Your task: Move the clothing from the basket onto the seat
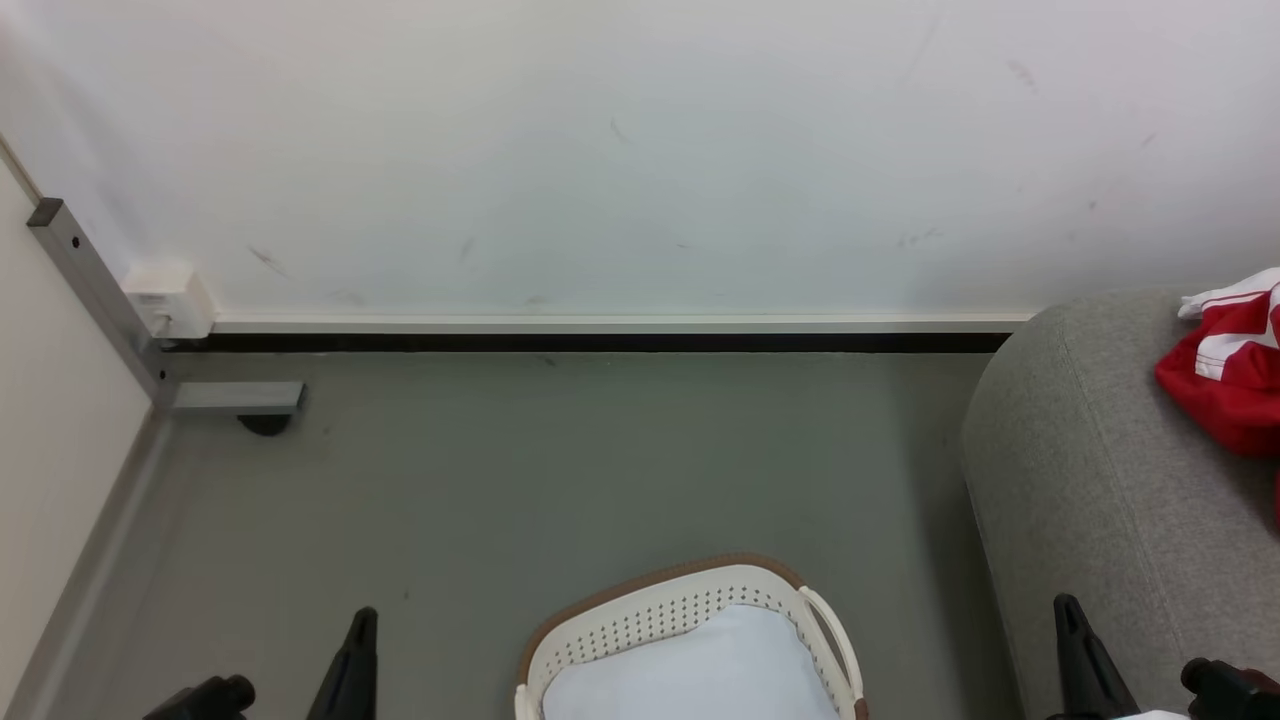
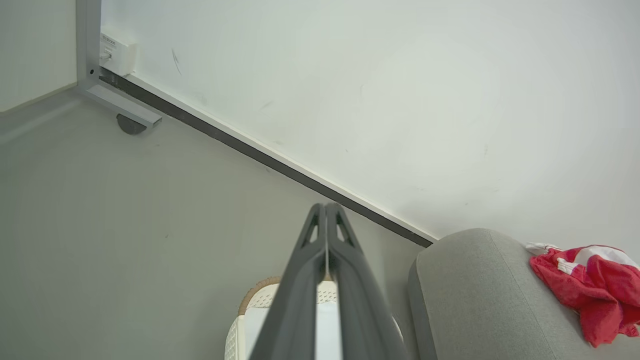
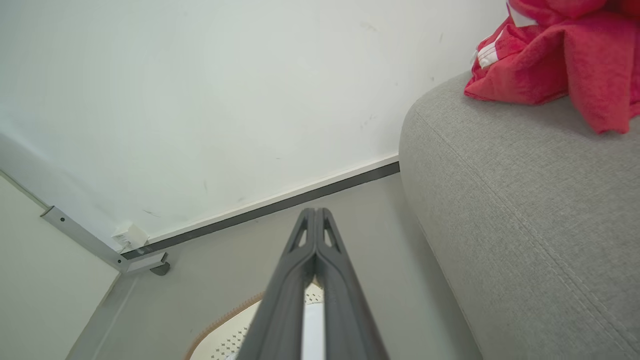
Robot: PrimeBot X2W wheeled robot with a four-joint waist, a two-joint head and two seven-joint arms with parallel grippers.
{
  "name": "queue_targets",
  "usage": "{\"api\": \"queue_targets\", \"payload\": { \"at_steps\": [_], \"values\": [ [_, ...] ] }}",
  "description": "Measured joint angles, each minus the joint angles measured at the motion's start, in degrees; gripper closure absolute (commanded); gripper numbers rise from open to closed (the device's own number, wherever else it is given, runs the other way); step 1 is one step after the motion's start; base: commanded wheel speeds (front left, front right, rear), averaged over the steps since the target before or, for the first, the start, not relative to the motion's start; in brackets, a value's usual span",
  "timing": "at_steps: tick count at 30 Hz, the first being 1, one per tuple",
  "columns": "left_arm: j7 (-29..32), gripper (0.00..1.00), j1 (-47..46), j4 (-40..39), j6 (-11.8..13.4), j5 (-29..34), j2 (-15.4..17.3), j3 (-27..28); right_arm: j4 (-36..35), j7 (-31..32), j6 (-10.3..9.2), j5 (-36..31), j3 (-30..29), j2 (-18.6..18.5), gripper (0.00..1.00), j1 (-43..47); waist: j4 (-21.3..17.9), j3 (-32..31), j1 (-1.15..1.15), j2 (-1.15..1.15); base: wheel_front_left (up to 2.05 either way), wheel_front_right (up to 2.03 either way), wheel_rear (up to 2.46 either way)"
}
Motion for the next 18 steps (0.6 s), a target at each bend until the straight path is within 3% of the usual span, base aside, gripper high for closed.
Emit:
{"api": "queue_targets", "payload": {
  "at_steps": [18],
  "values": [
    [4.0,1.00,-1.1,-1.0,0.0,-14.2,-0.4,2.1,-2.0,4.0,0.00,15.4,-1.8,-0.1,1.00,-0.5,0.3,0.0,0.00,0.00,0.00,0.00,0.00]
  ]
}}
